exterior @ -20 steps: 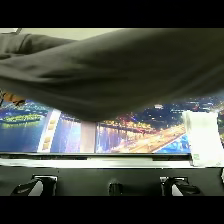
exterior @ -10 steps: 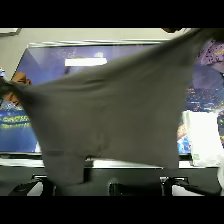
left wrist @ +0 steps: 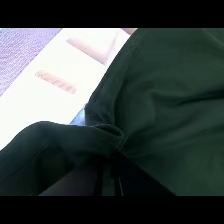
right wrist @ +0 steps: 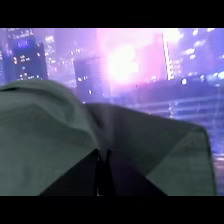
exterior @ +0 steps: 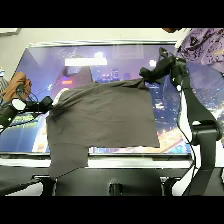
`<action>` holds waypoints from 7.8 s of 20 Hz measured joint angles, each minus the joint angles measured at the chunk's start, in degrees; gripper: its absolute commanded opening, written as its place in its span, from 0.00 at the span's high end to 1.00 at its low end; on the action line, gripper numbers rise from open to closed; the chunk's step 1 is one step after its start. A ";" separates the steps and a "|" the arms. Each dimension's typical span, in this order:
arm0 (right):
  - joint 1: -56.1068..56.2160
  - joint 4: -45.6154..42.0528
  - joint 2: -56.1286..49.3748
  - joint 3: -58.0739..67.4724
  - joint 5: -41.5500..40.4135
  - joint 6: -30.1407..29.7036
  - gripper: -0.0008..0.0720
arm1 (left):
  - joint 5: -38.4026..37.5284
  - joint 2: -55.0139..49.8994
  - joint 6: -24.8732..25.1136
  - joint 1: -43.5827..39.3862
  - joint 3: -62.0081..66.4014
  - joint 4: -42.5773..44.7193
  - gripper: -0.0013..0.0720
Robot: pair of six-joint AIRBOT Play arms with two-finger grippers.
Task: Fold the clothes and pants, and hang the long-sleeved shirts on hangers.
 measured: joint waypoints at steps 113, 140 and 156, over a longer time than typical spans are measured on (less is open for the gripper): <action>-6.27 -6.34 63.34 5.11 -8.22 -11.04 0.94 | -37.46 32.76 10.27 6.71 60.78 8.02 0.96; -6.27 -8.96 6.60 -5.60 -0.85 -7.52 0.94 | -18.82 -25.53 22.21 -2.58 48.50 2.93 0.96; -6.27 -11.69 3.41 -5.62 -21.68 -7.54 0.94 | -40.63 -28.02 19.71 -3.61 46.53 8.87 0.96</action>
